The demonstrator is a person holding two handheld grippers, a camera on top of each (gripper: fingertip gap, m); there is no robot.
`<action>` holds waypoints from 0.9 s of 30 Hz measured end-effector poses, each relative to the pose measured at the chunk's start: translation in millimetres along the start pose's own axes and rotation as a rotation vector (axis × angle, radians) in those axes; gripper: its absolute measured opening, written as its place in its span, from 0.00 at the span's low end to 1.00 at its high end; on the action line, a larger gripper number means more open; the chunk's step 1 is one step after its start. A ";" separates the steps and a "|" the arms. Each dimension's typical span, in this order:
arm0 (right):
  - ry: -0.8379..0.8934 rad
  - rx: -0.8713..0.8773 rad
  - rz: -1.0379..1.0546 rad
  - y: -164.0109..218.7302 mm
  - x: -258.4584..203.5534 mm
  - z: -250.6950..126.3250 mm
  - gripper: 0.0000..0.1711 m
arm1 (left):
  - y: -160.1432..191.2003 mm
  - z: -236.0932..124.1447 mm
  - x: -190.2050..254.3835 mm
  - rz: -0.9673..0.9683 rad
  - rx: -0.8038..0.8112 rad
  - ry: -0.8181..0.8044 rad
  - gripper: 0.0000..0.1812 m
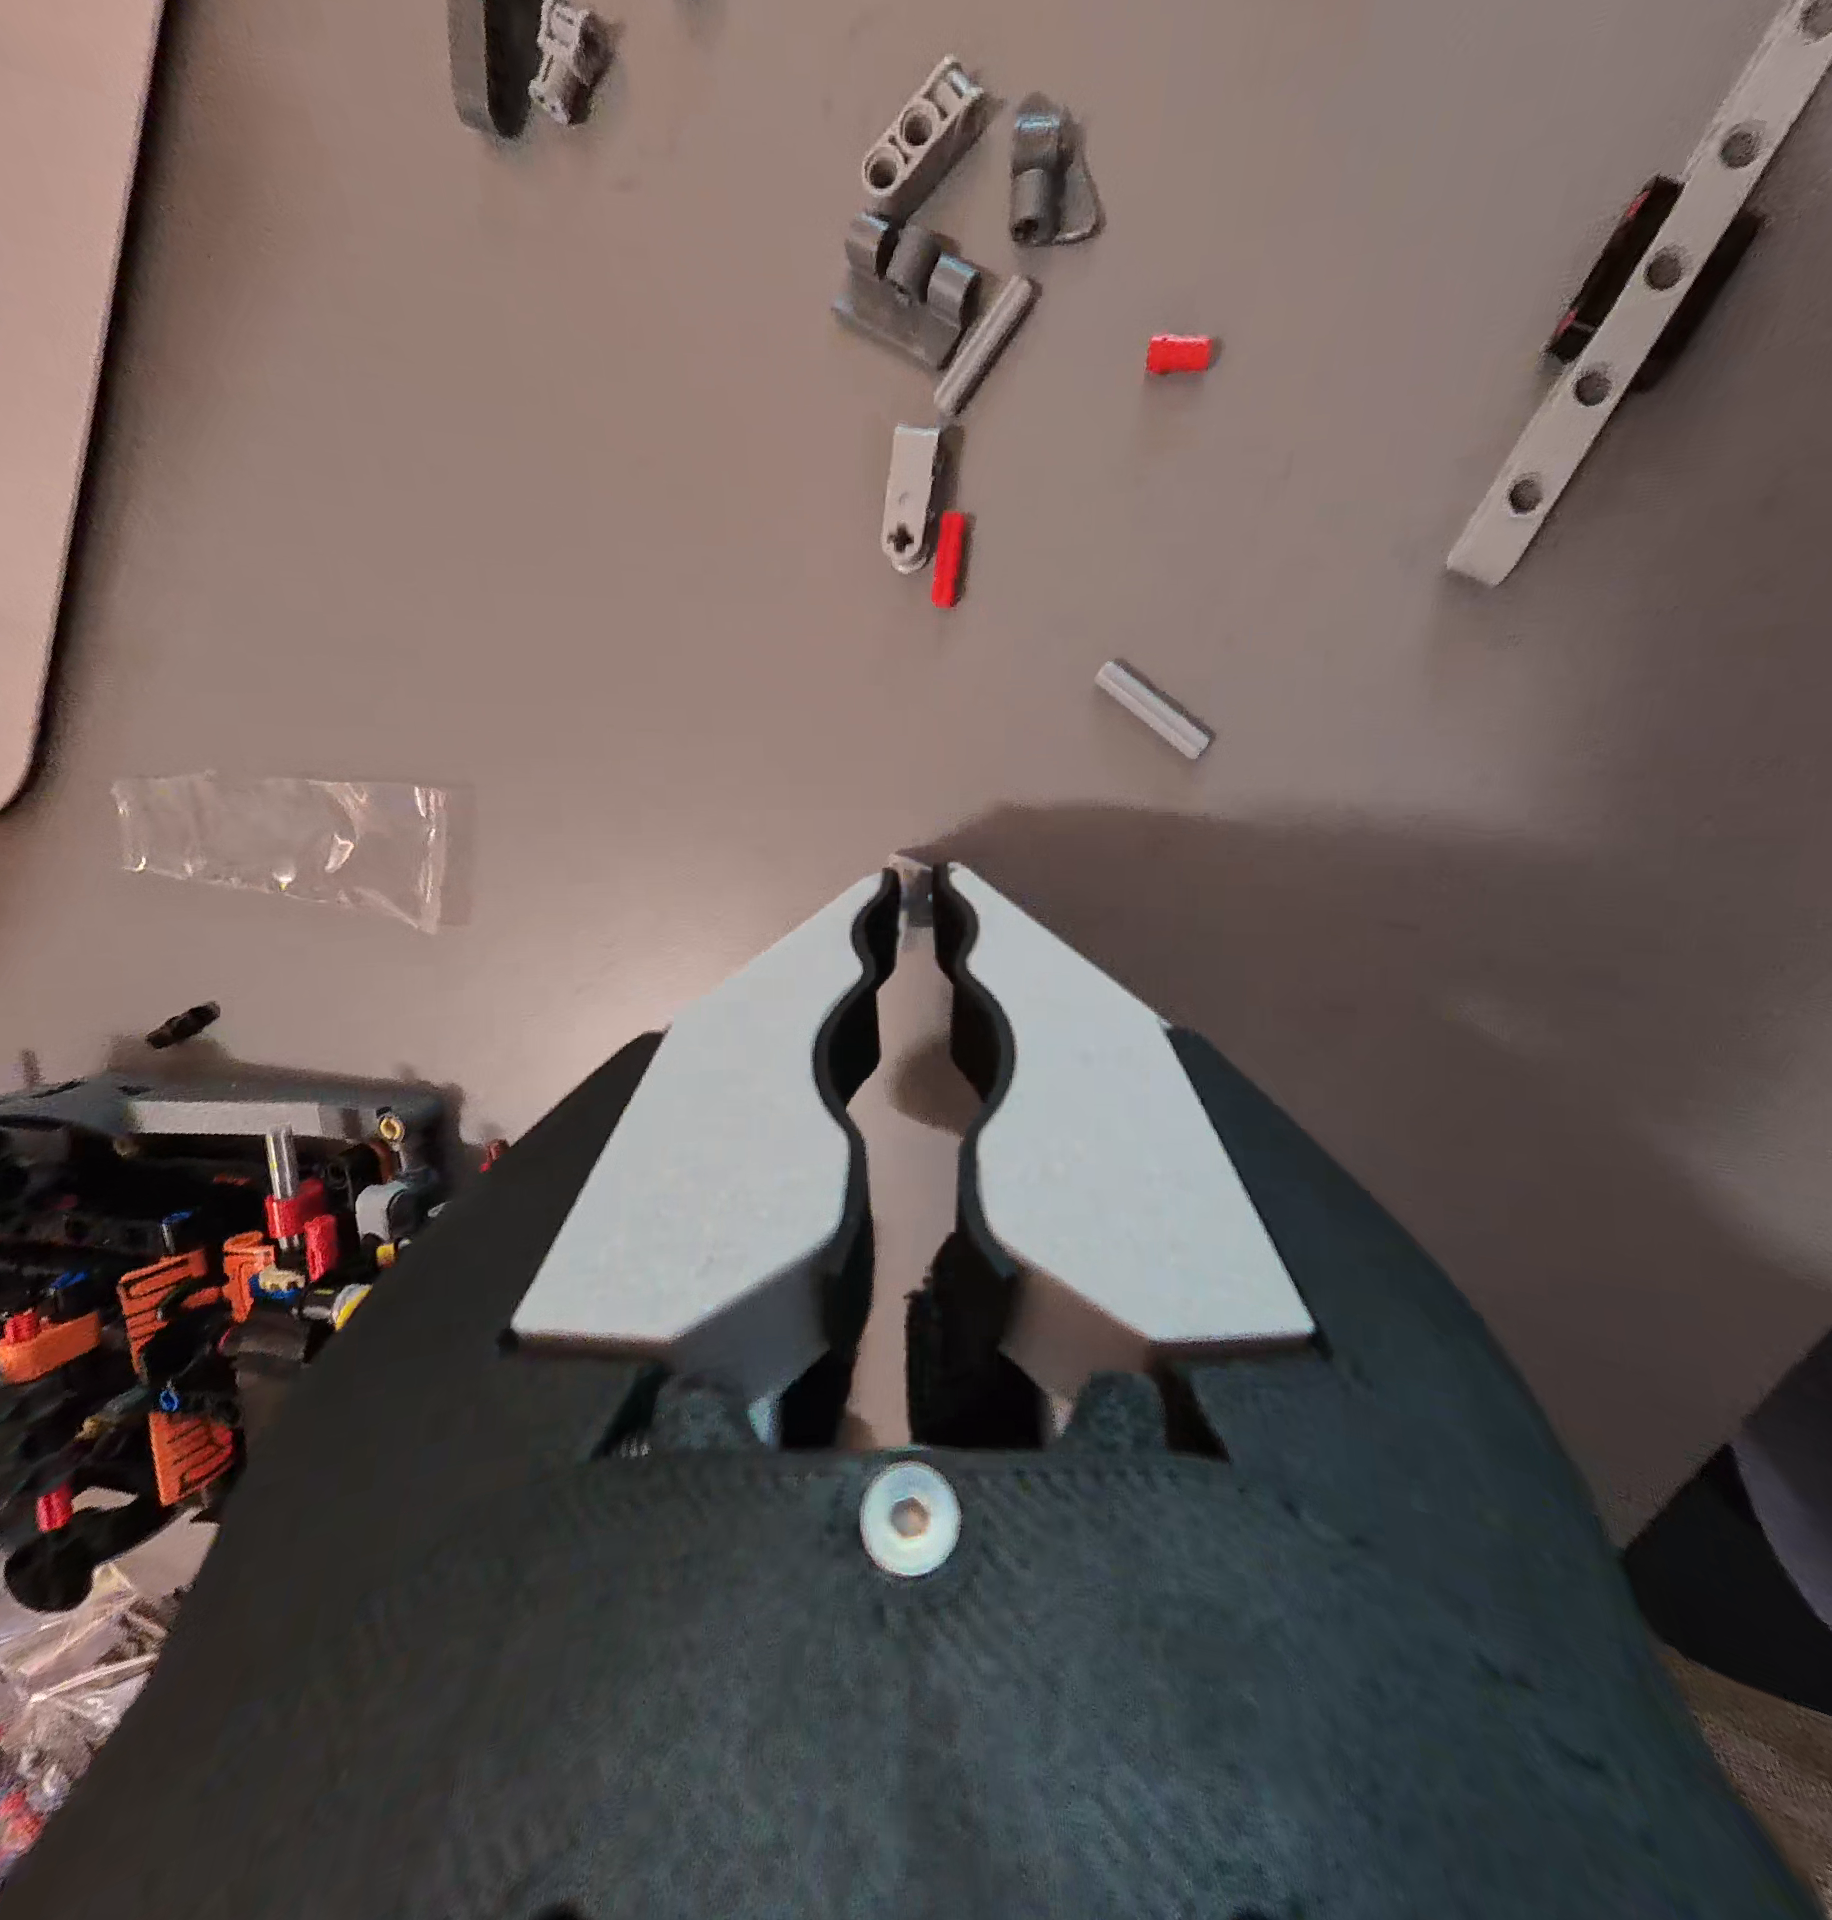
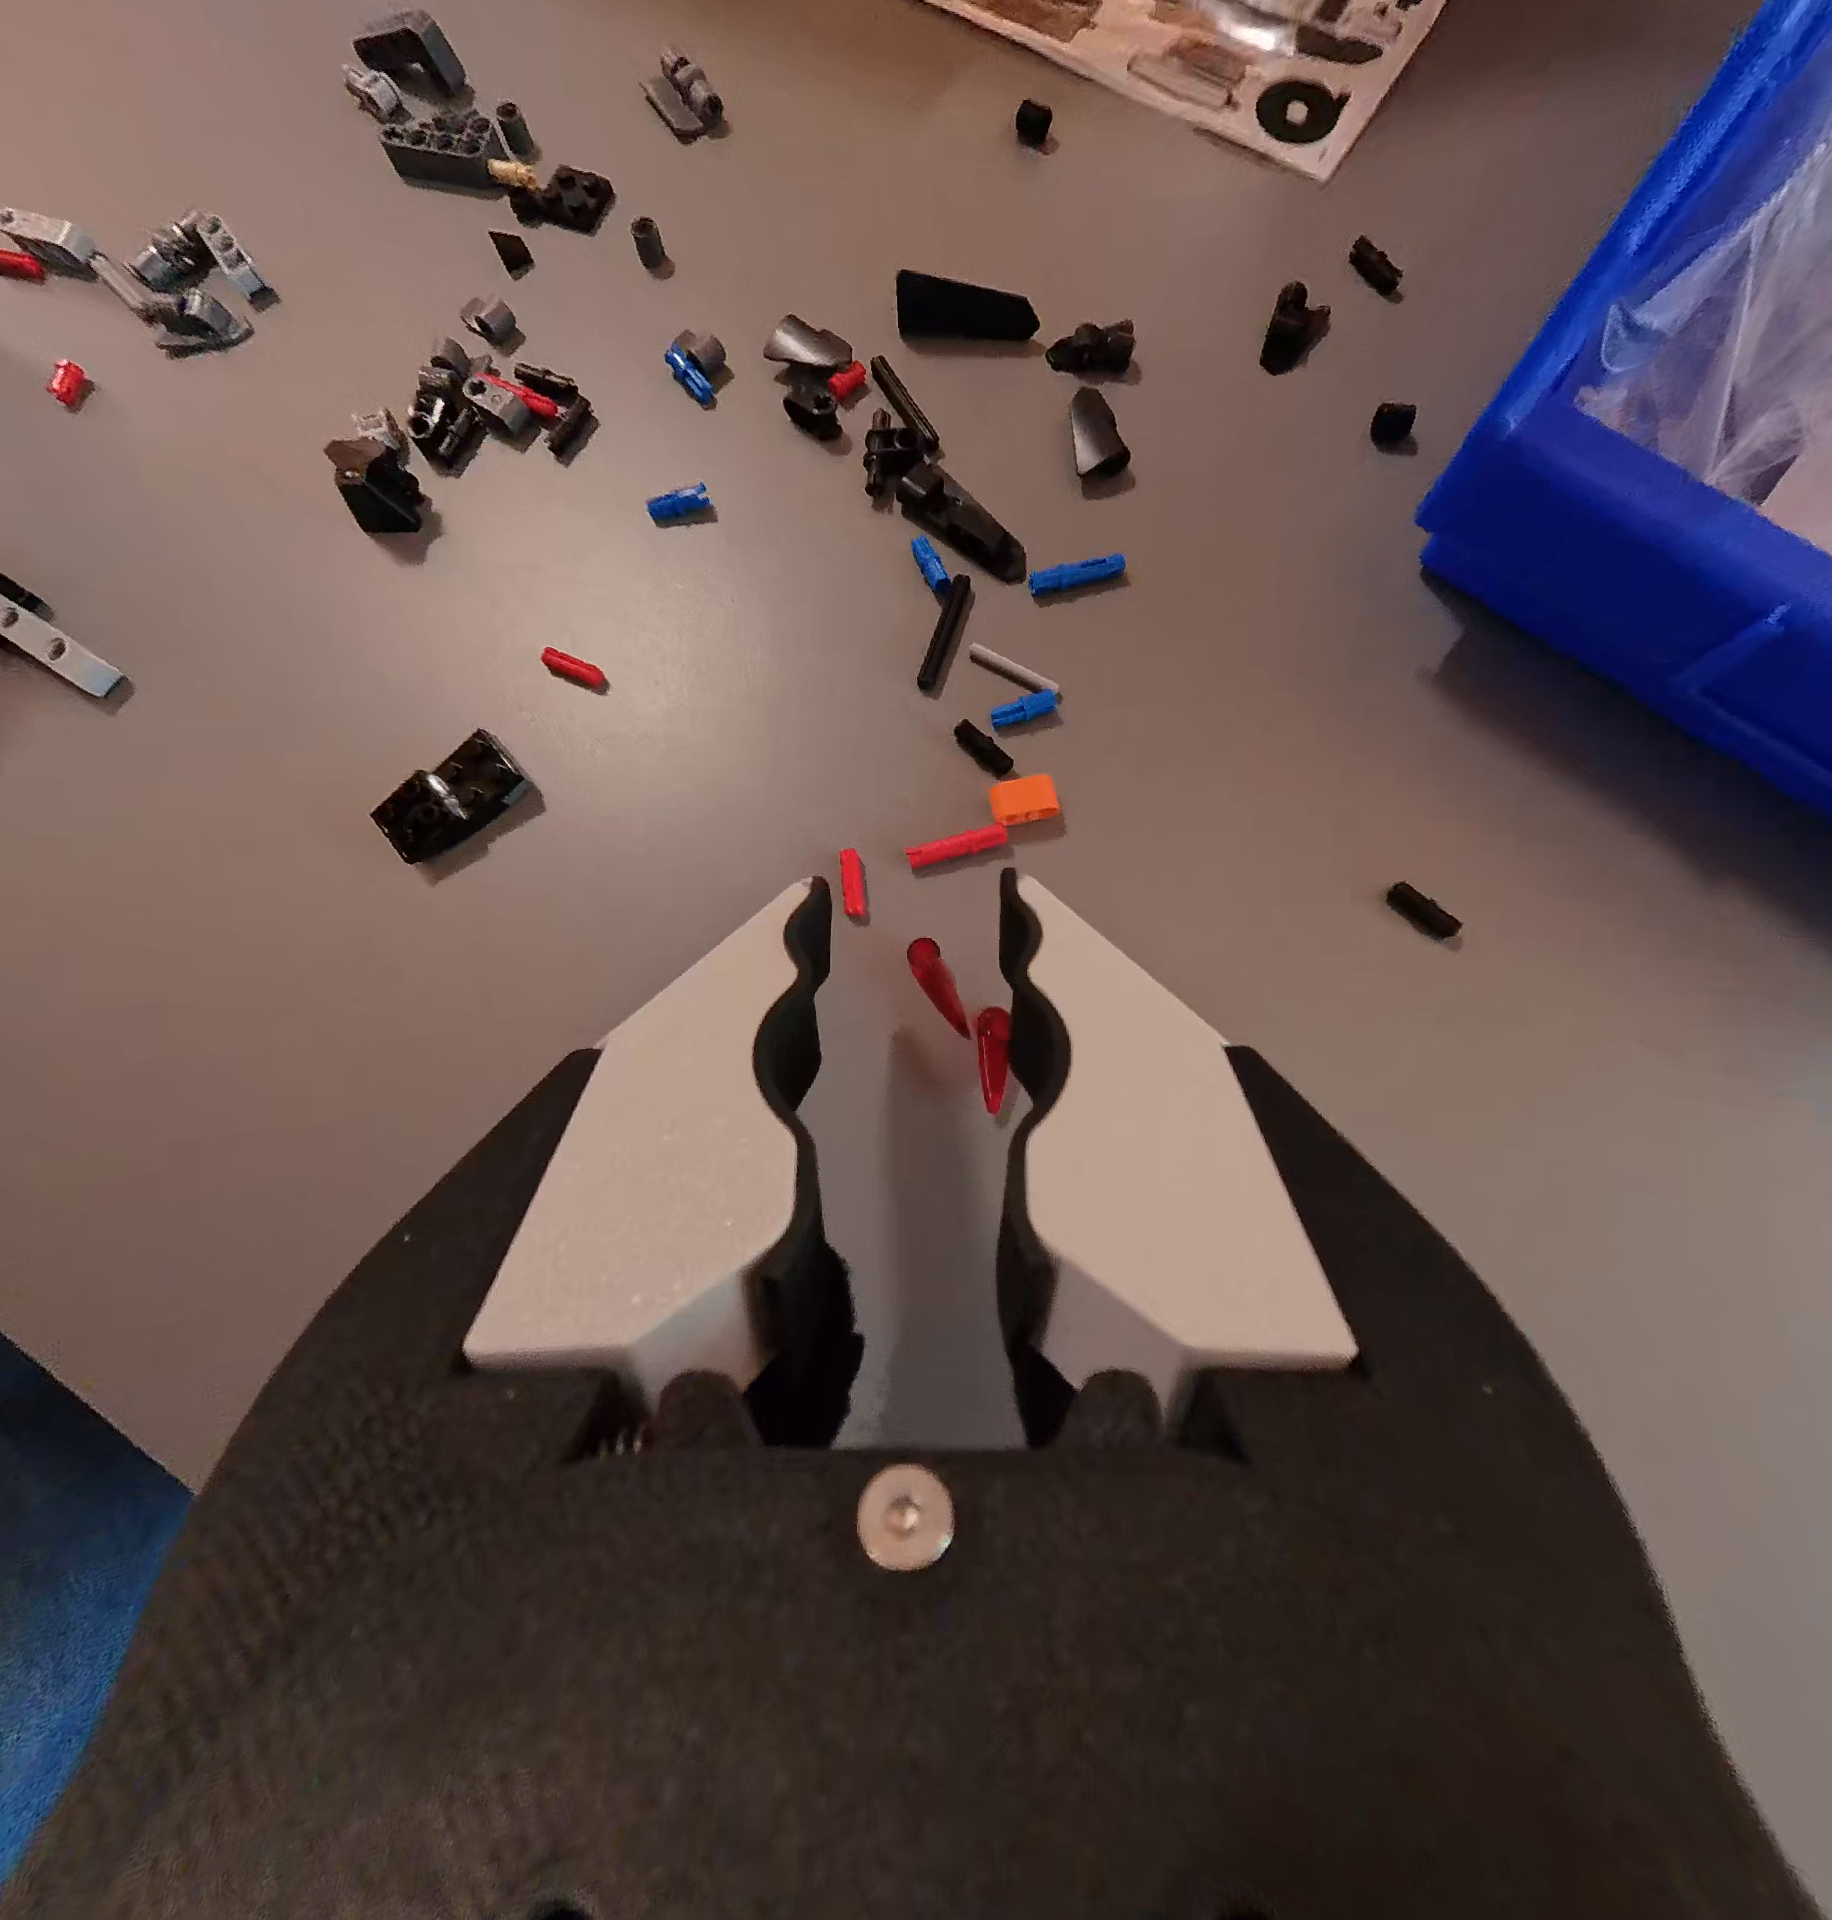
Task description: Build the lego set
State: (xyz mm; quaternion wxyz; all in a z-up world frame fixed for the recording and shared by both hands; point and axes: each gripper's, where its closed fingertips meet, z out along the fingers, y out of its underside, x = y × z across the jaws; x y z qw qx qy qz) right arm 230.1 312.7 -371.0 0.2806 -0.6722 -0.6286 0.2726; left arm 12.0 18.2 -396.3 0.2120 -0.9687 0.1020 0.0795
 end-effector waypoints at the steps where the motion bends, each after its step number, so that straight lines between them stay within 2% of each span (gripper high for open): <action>1: -0.001 0.011 -0.016 -4.3 -2.8 -2.0 0.16 | -2.1 -0.6 -1.7 -0.020 0.009 -0.005 0.01; 3: -0.028 0.054 -0.060 -20.5 -17.1 -7.4 0.12 | -8.9 -3.1 -7.7 -0.095 0.051 -0.012 0.01; 6: -0.160 0.162 -0.101 -62.2 -64.2 -15.1 0.10 | -49.1 -14.9 -1.5 -0.262 0.251 0.102 0.01; 10: -0.288 0.277 -0.237 -112.6 -135.4 -14.9 0.08 | -127.9 -38.4 19.6 -0.560 0.598 0.407 0.01; 12: -0.303 0.301 -0.346 -123.0 -157.8 -8.5 0.08 | -156.3 -45.7 30.1 -0.700 0.697 0.604 0.01; 14: -0.275 0.297 -0.429 -125.1 -164.0 -0.9 0.08 | -174.5 -48.6 37.9 -0.772 0.735 0.746 0.01; 17: -0.258 0.316 -0.466 -127.7 -163.3 0.8 0.06 | -190.5 -49.1 48.3 -0.810 0.741 0.846 0.01; 27: -0.203 0.299 -0.423 -119.9 -150.0 11.3 0.04 | -213.3 -40.2 70.8 -0.947 0.727 1.009 0.01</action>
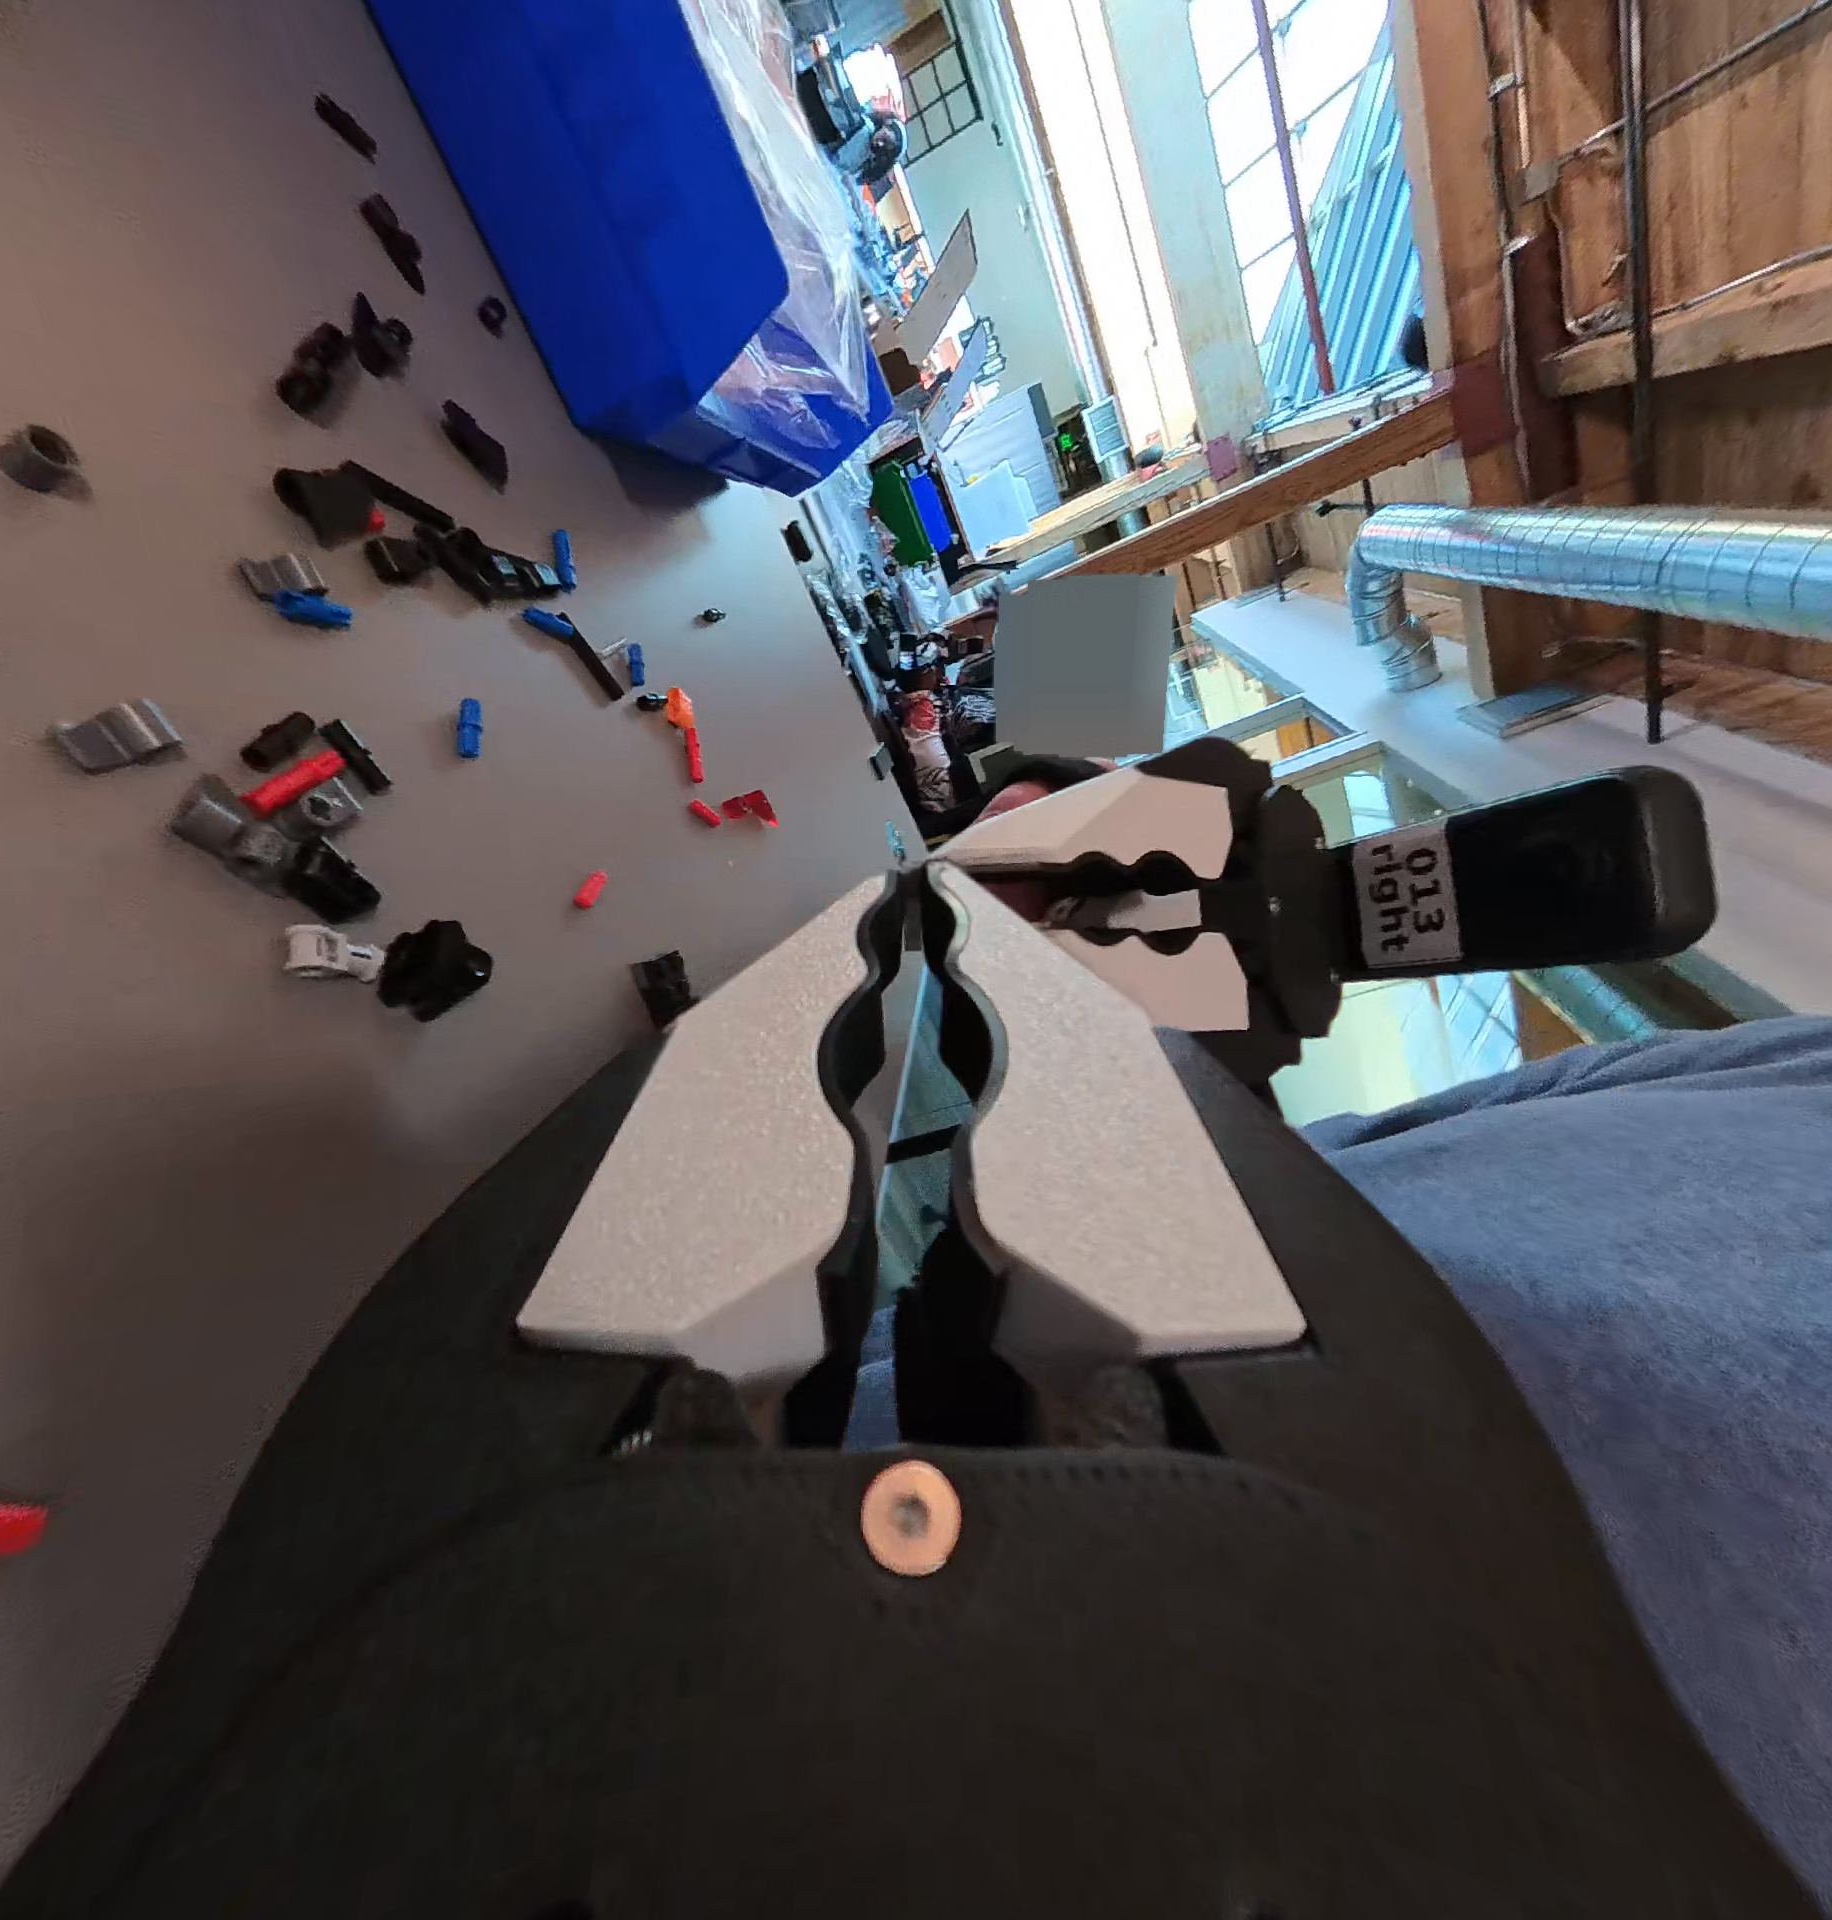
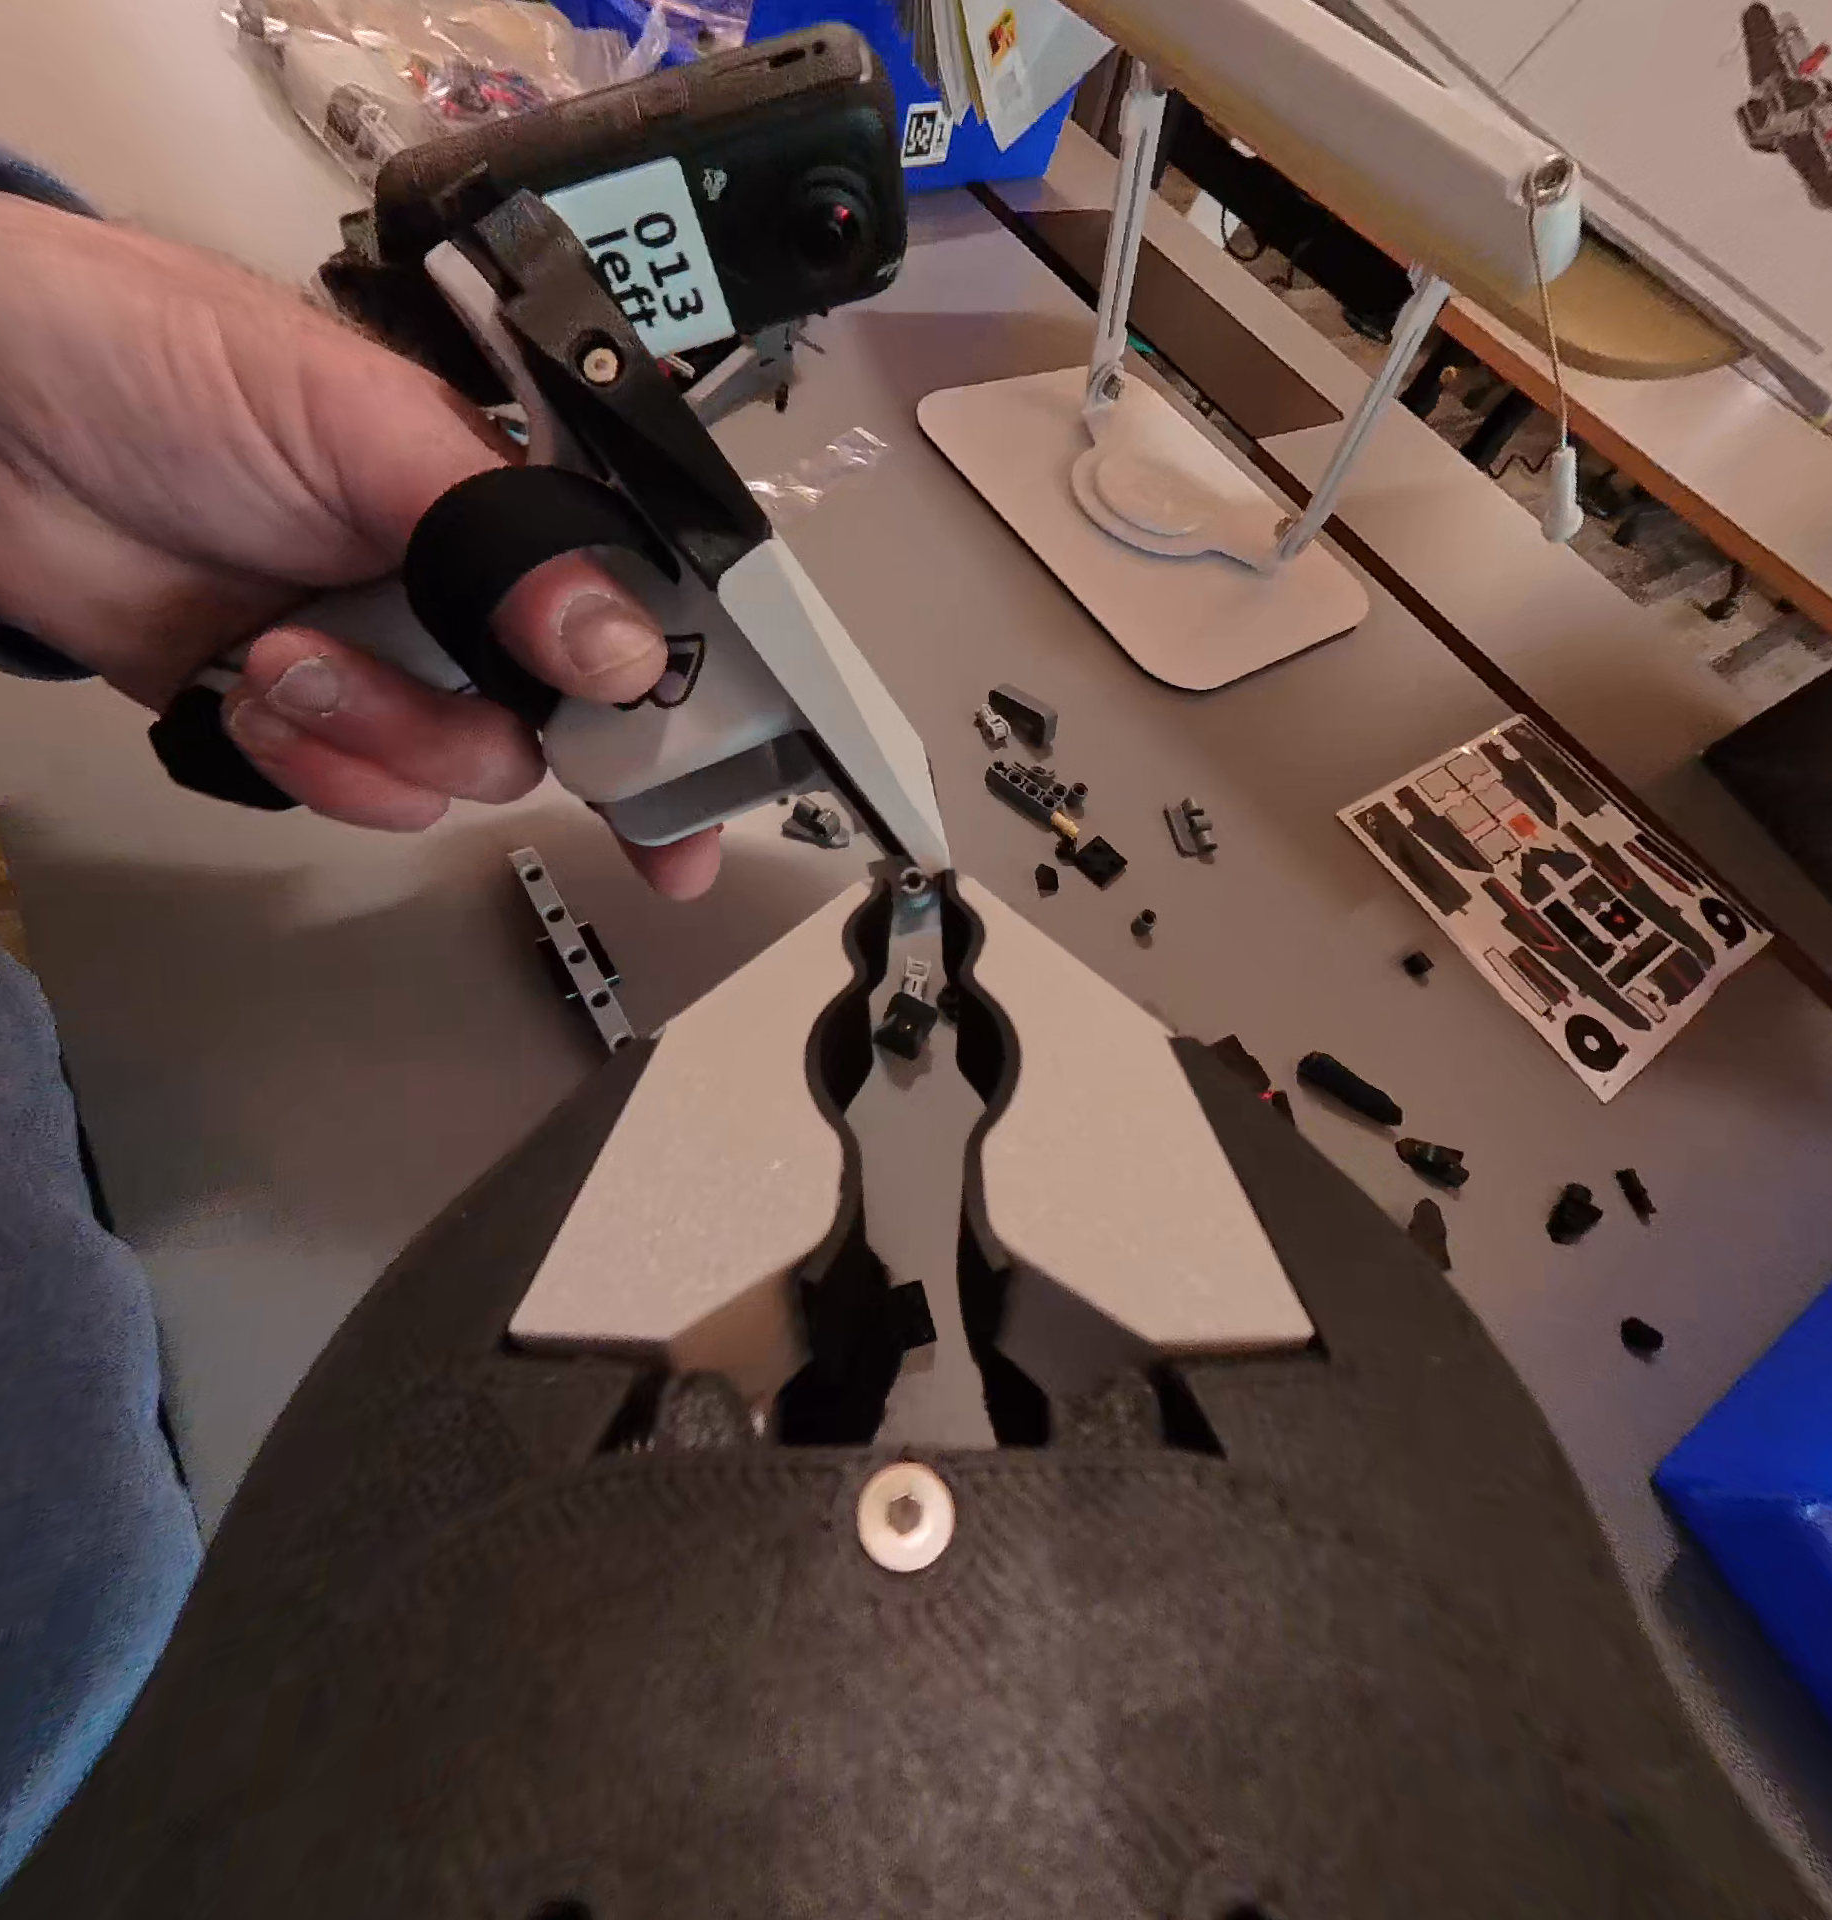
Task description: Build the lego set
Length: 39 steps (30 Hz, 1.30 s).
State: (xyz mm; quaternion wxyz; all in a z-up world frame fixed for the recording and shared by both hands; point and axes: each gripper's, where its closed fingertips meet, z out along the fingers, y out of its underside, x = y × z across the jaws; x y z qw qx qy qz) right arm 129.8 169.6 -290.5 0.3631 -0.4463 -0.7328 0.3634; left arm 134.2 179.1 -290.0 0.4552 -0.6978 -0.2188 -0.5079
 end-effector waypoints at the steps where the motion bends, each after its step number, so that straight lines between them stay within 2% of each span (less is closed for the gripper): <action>1: 0.004 -0.003 0.005 1.9 1.0 0.2 0.04 | -0.3 1.5 -1.9 -0.013 0.011 -0.010 0.01; 10: 0.024 0.009 0.119 9.3 10.3 -5.3 0.01 | -1.8 14.0 -4.6 -0.101 0.065 -0.015 0.01; 14: 0.006 0.040 0.238 19.4 23.5 -20.4 0.01 | -3.2 15.6 -7.6 -0.059 0.060 -0.052 0.11; 16: -0.010 -0.018 0.267 41.8 27.3 -27.5 0.01 | 1.0 13.6 -14.3 0.006 0.026 -0.112 0.11; 20: -0.042 -0.141 0.309 92.7 21.5 -33.7 0.00 | 27.0 17.9 -33.3 0.253 -0.148 -0.293 0.11; 23: -0.069 -0.182 0.307 114.4 10.8 -28.2 0.00 | 47.0 28.5 -42.3 0.400 -0.266 -0.367 0.12; 31: -0.076 -0.192 0.259 119.3 0.5 -17.7 0.00 | 65.1 45.5 -60.6 0.613 -0.410 -0.468 0.14; 39: -0.069 -0.227 0.210 122.1 -2.0 -13.3 0.01 | 74.1 60.6 -69.8 0.728 -0.486 -0.491 0.13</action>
